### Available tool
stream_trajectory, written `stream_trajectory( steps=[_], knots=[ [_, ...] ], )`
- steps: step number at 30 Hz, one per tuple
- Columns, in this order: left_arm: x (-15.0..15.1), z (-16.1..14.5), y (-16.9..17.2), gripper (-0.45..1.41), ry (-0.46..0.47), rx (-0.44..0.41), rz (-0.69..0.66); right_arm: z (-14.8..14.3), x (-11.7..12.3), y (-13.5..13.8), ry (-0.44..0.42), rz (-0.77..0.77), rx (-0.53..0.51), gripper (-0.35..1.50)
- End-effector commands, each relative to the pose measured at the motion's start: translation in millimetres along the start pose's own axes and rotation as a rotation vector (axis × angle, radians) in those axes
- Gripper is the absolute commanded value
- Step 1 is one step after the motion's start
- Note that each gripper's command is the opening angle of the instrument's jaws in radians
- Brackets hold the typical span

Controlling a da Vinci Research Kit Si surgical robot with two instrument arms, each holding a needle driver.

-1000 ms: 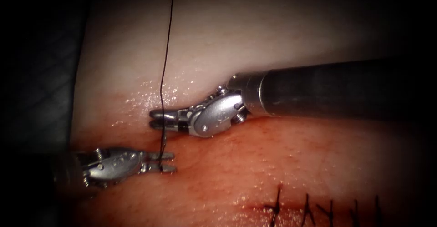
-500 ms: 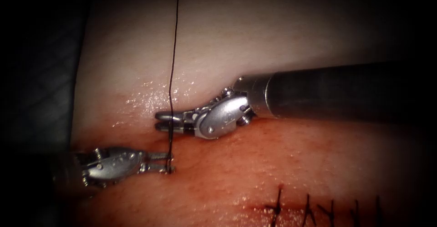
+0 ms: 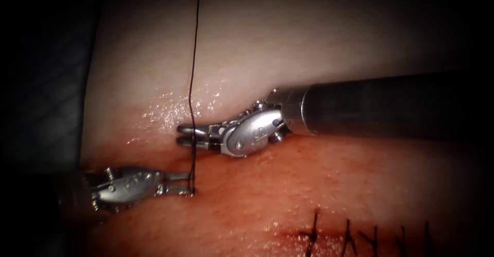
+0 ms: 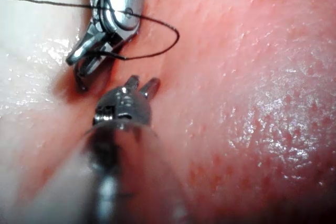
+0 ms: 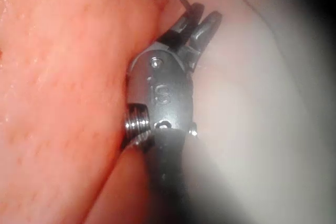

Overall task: Wound Closure
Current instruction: Insert the needle through the top of the wound.

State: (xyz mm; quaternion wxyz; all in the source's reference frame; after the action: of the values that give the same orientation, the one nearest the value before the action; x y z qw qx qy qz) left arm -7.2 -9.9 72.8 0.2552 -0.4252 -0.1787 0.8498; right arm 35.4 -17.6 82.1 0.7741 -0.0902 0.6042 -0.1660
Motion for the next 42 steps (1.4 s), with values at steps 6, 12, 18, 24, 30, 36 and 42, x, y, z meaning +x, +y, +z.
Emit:
stream_trajectory(
  steps=[6,12,18,24,30,36,42],
  knots=[
    [-0.2,0.7,-0.1,-0.11,0.001,-0.003,0.000,0.6,-1.1,-1.3,-0.016,0.014,0.021,-0.35],
    [-0.2,0.7,-0.2,-0.11,0.001,-0.004,0.000,0.2,-1.6,-1.9,-0.046,0.012,0.048,-0.35],
    [0.0,0.9,-0.2,-0.11,0.001,-0.002,-0.001,0.0,-1.1,-0.6,-0.030,0.060,-0.026,-0.35],
    [0.2,1.5,-0.5,-0.08,-0.001,0.001,-0.004,-0.3,1.5,4.0,0.027,0.111,-0.108,-0.35],
    [-0.5,2.4,-1.5,-0.11,0.005,0.010,-0.002,0.0,2.4,8.9,0.071,0.143,-0.173,-0.35],
    [-1.2,2.6,-1.2,-0.11,0.005,0.015,0.005,1.0,1.7,11.5,0.095,0.203,-0.200,-0.35],
    [-1.6,2.7,-0.9,-0.11,-0.006,0.016,-0.002,1.5,0.7,13.4,0.123,0.392,-0.227,-0.35]
  ],
)
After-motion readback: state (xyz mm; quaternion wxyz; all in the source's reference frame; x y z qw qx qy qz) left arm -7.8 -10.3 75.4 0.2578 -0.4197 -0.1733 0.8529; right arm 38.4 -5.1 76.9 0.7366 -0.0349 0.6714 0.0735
